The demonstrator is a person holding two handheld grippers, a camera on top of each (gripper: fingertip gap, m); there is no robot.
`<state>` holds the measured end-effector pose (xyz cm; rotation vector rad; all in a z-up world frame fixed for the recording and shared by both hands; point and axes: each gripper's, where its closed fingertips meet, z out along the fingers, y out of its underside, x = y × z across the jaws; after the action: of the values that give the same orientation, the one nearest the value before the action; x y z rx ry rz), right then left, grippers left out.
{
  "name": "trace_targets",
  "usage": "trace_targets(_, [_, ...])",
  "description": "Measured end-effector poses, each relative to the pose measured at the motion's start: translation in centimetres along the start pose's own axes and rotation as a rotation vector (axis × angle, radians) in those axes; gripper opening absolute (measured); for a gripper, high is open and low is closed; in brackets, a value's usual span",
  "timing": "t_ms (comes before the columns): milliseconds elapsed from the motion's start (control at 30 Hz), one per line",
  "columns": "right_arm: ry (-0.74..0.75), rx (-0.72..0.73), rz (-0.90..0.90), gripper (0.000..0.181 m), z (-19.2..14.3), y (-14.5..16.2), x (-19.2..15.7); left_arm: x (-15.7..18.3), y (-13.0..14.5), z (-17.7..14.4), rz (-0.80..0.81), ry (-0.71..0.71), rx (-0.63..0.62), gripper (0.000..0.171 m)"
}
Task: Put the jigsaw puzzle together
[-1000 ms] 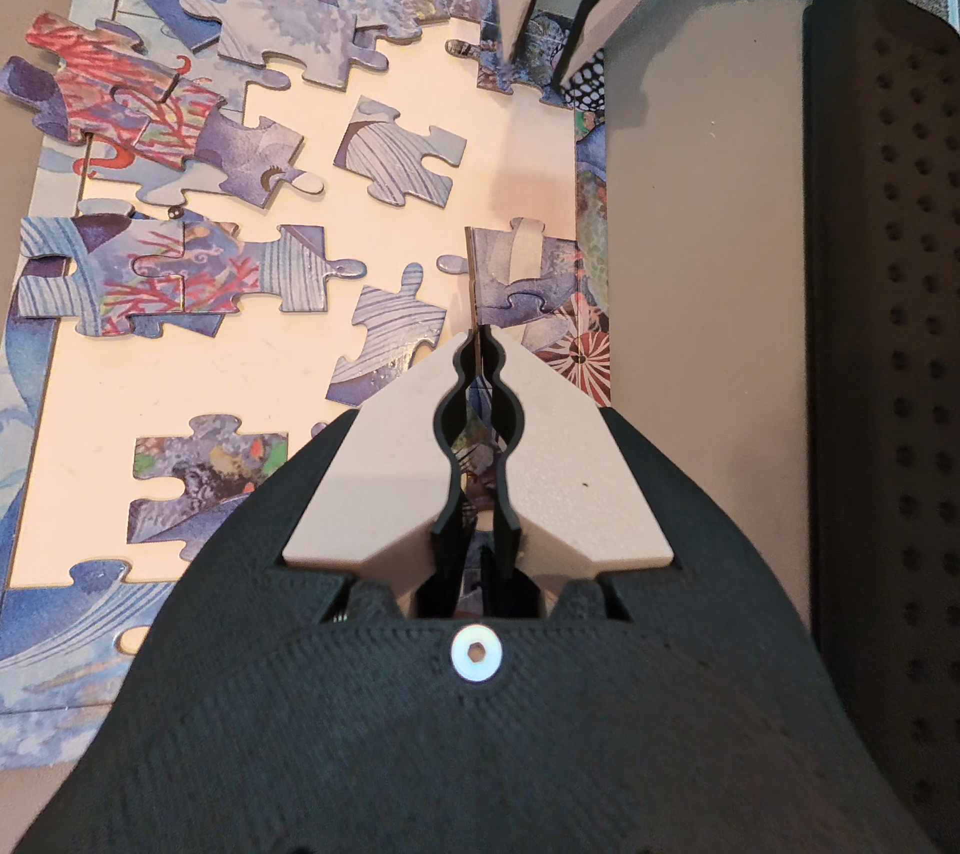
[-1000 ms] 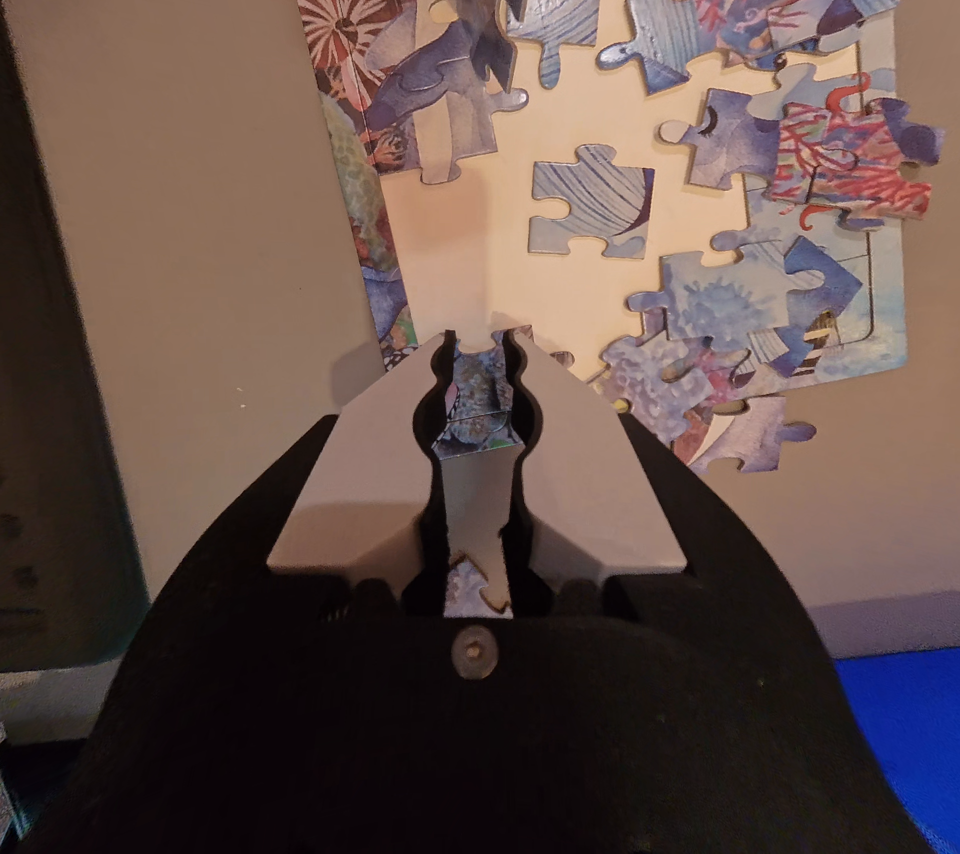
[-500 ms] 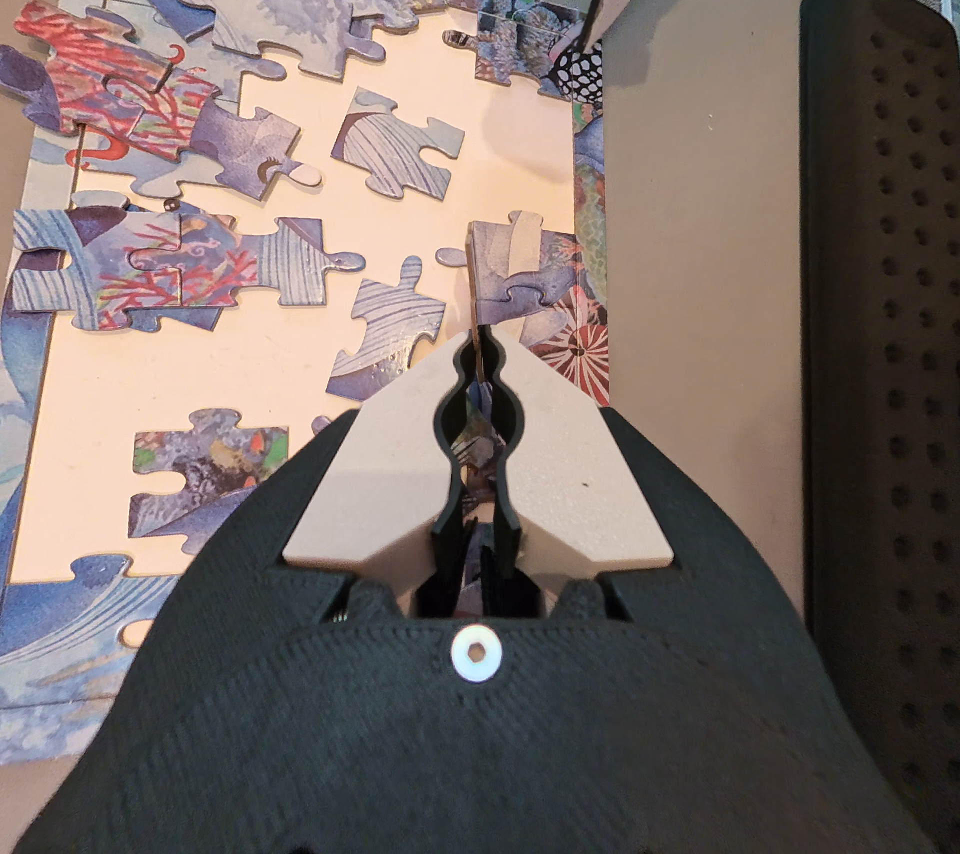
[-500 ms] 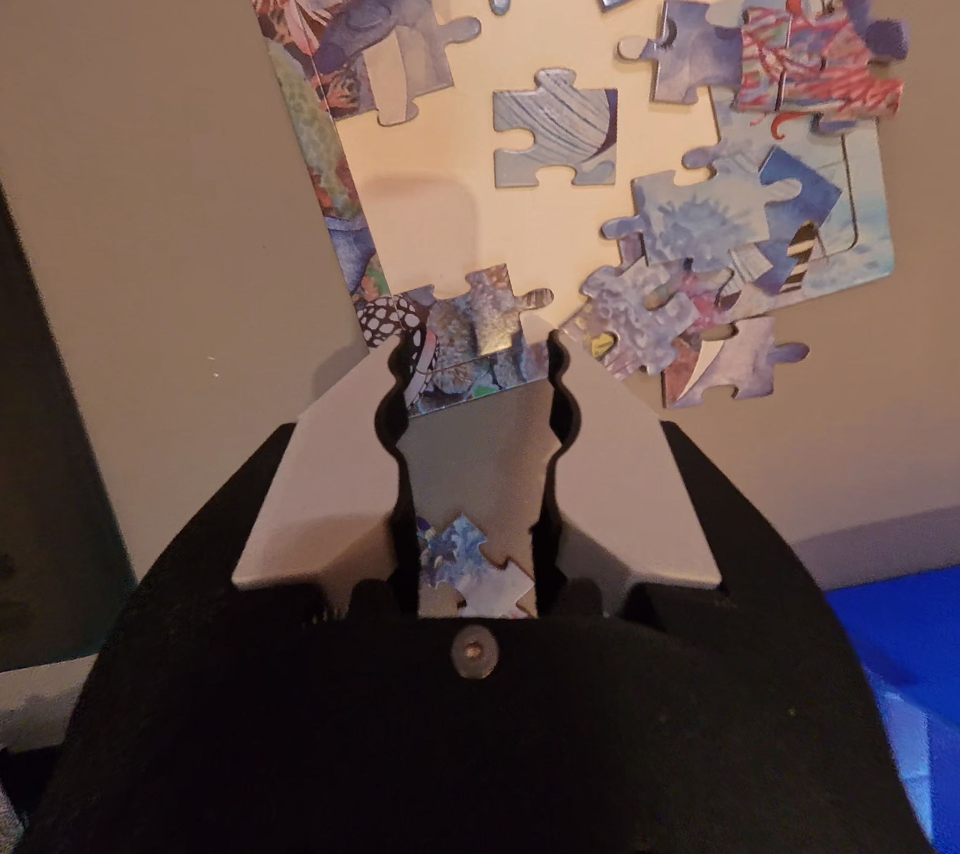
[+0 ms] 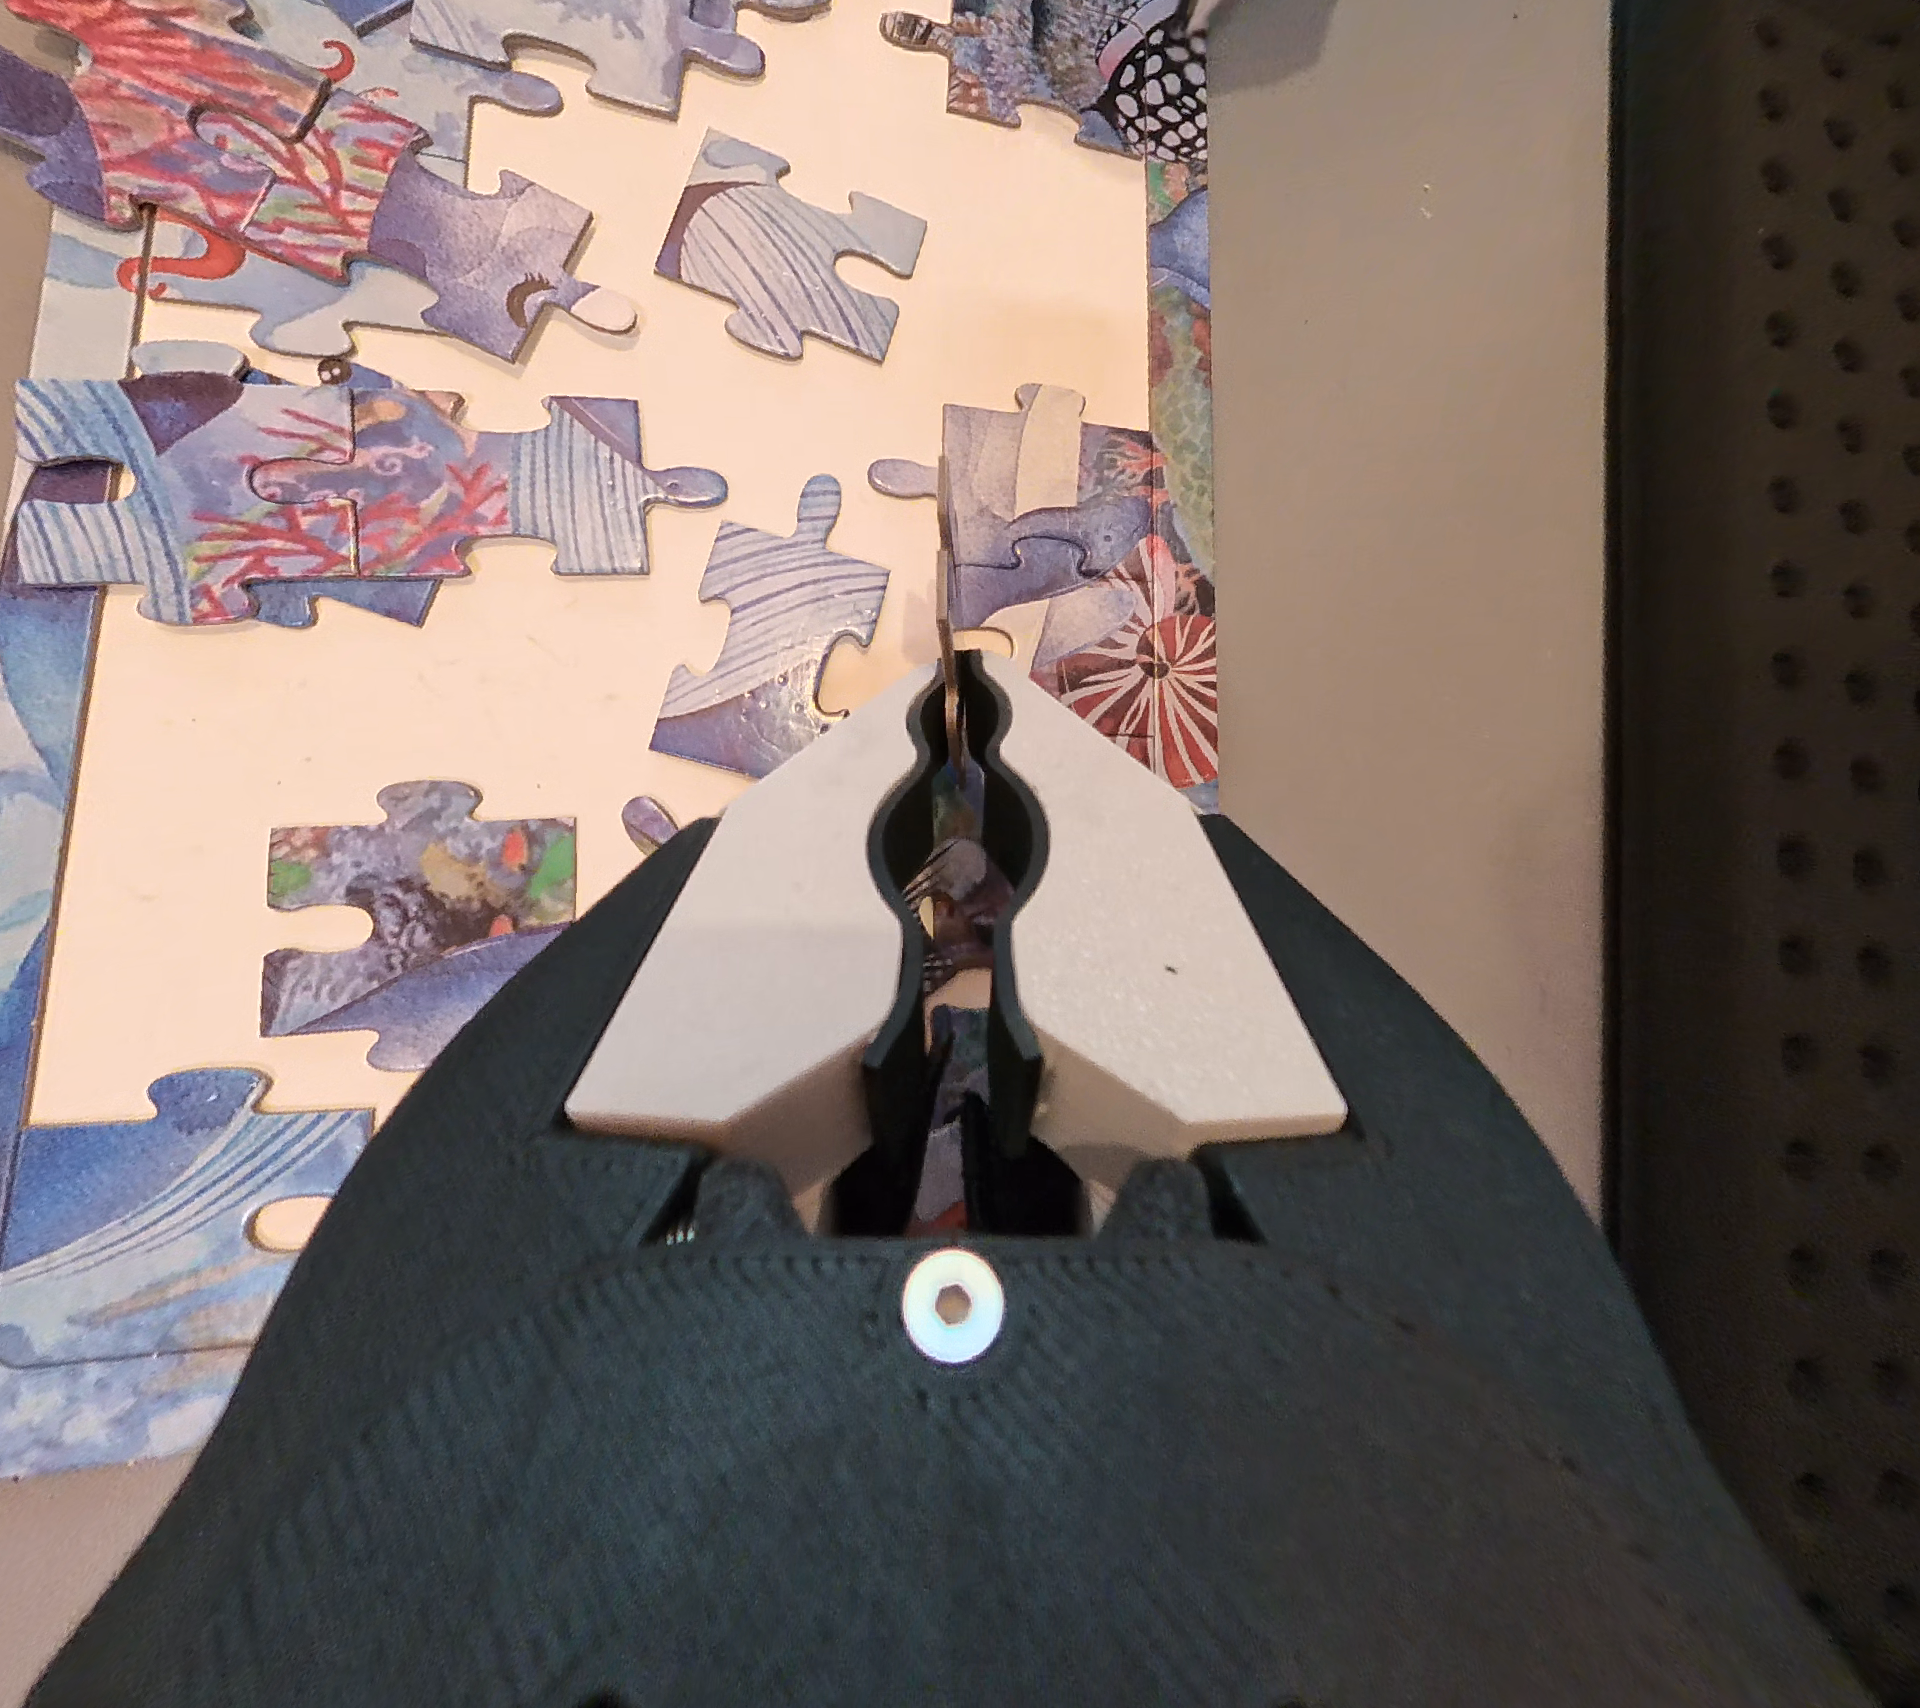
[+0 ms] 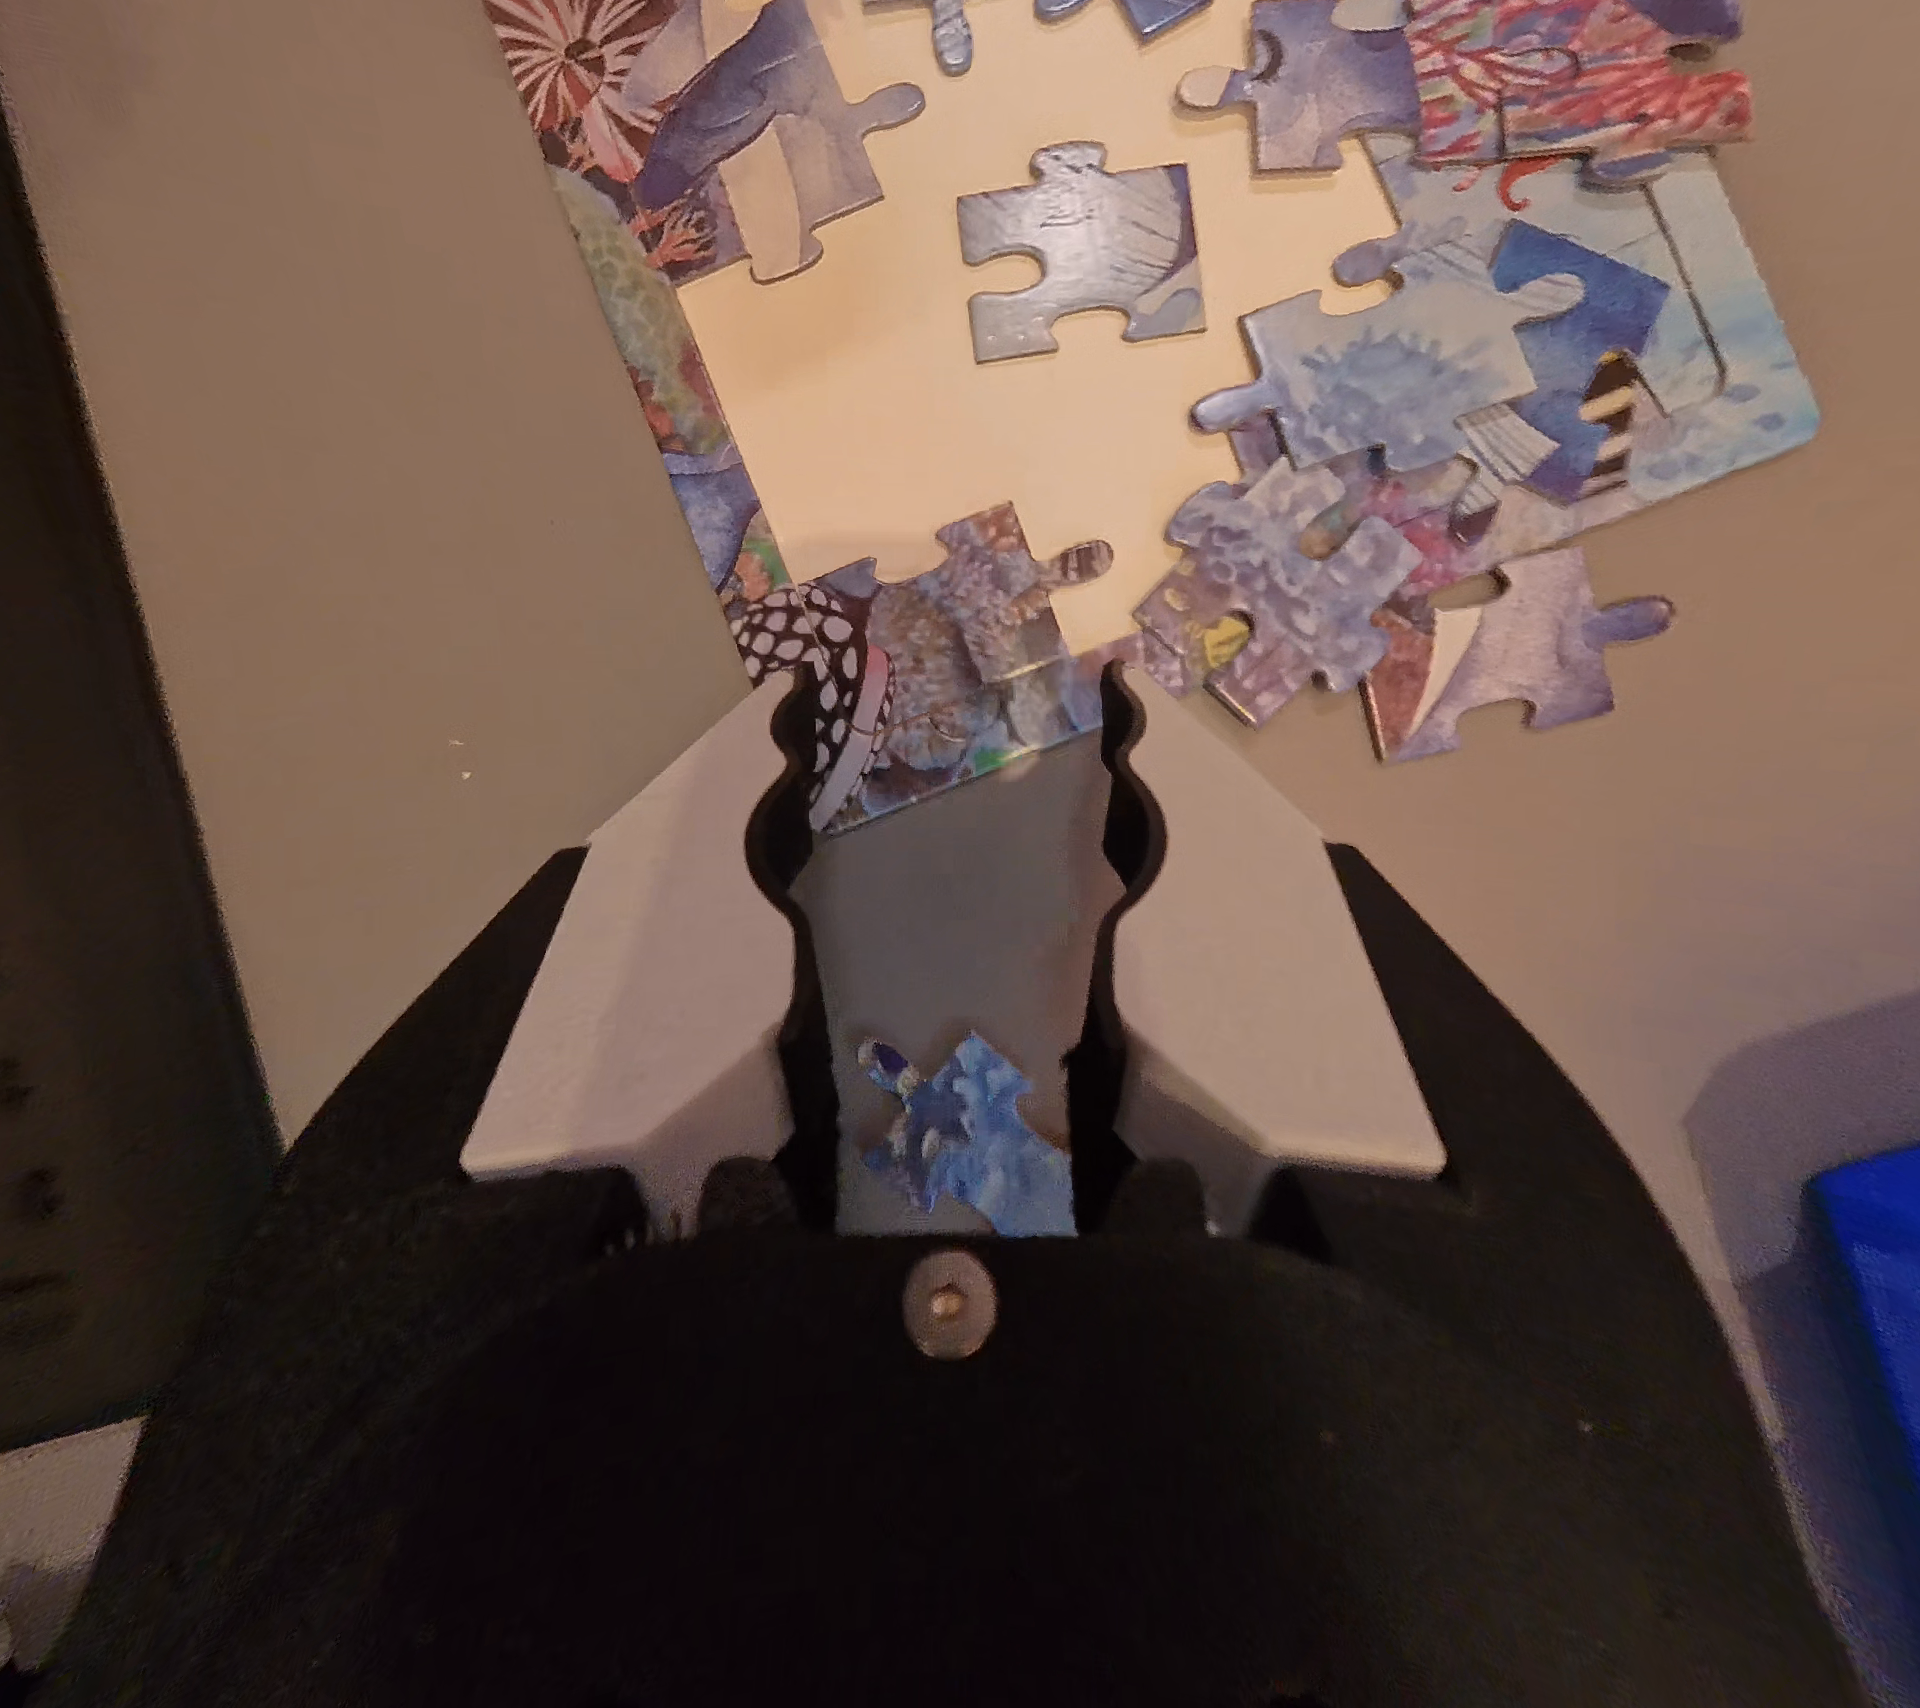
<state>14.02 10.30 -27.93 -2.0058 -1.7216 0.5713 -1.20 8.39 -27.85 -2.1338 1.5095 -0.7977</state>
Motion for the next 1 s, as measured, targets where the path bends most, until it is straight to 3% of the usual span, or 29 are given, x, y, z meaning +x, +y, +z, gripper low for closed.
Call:
trace_targets(233, [0.256, 0.038, 0.177, 0.054, -3.4, 2.2, 5.0, -0.8, 0.3, -0.6, -0.036, -0.012, 0.004, 0.000])
trace_targets(433, [0.345, -0.020, 0.224, 0.050, -5.6, 4.2, 6.4, -1.2, 0.2, -1.0, -0.070, -0.009, 0.031, 0.000])
trace_targets(700, [0.267, -0.068, 0.325, 0.059, -7.0, 8.8, 2.9, -1.2, -0.2, -1.1, -0.075, 0.005, 0.045, 0.000])
trace_targets(1000, [0.303, -0.075, 0.413, 0.065, -5.5, 9.9, 0.7, -0.9, -0.4, -0.8, -0.071, 0.008, 0.039, 0.000])
